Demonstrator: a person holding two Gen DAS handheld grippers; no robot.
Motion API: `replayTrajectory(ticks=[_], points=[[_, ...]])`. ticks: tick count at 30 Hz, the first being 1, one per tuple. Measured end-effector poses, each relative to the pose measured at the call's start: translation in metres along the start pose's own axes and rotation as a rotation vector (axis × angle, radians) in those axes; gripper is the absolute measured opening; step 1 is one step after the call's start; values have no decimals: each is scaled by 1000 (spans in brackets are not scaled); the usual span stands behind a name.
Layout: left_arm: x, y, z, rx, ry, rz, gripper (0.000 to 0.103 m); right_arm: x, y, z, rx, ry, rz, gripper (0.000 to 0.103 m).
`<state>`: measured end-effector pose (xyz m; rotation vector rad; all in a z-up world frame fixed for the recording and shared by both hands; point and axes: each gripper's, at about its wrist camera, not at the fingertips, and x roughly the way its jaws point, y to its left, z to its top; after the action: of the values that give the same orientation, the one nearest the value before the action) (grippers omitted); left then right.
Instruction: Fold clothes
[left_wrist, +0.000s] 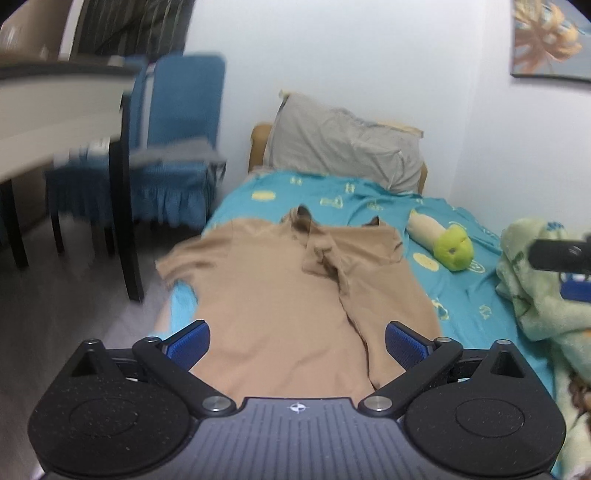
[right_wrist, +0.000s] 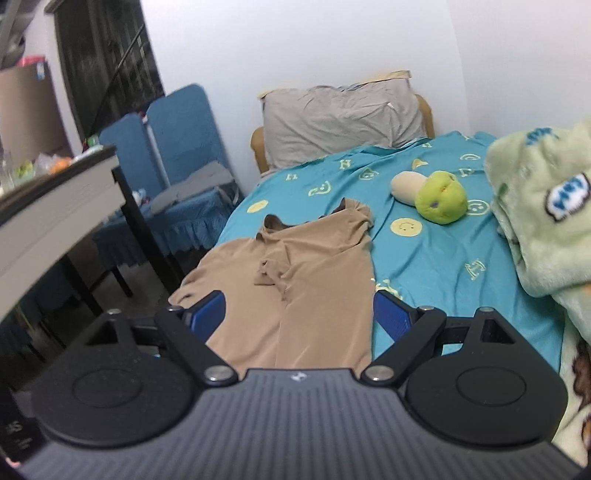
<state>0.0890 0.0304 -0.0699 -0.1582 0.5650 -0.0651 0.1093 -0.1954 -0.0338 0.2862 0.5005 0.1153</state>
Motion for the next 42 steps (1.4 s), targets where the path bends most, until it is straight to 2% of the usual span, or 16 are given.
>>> replayTrajectory(ticks=[9, 12, 15, 19, 25, 27, 30, 34, 36, 37, 38, 39, 41, 42], points=[[42, 71, 9, -365, 107, 7, 95, 10, -12, -8, 69, 43, 22, 88], [73, 102, 23, -451, 131, 16, 91, 14, -16, -9, 87, 64, 22, 88], [110, 137, 33, -571, 146, -13, 89, 20, -22, -10, 114, 85, 22, 88], [159, 178, 36, -732, 132, -59, 81, 36, -32, -9, 173, 111, 30, 88], [222, 224, 30, -806, 119, 43, 80, 70, -46, -8, 230, 157, 22, 88], [239, 243, 23, -865, 111, 43, 80, 83, -49, -9, 246, 180, 19, 88], [264, 259, 22, -866, 114, 2, 80, 102, -53, -10, 272, 215, 14, 88], [294, 274, 26, -905, 130, -12, 80, 117, -54, -15, 304, 261, 20, 88], [309, 276, 30, -918, 141, 6, 72, 121, -54, -19, 316, 281, 19, 88], [314, 278, 32, -922, 141, 15, 65, 123, -54, -21, 322, 290, 21, 88], [316, 277, 34, -918, 134, 30, 52, 125, -55, -22, 328, 300, 18, 88], [318, 276, 37, -912, 127, 46, 44, 126, -55, -24, 333, 309, 11, 88], [318, 273, 47, -869, 111, 80, 14, 126, -57, -24, 349, 314, -2, 88], [315, 269, 54, -828, 107, 92, 10, 125, -58, -24, 358, 311, -2, 88]])
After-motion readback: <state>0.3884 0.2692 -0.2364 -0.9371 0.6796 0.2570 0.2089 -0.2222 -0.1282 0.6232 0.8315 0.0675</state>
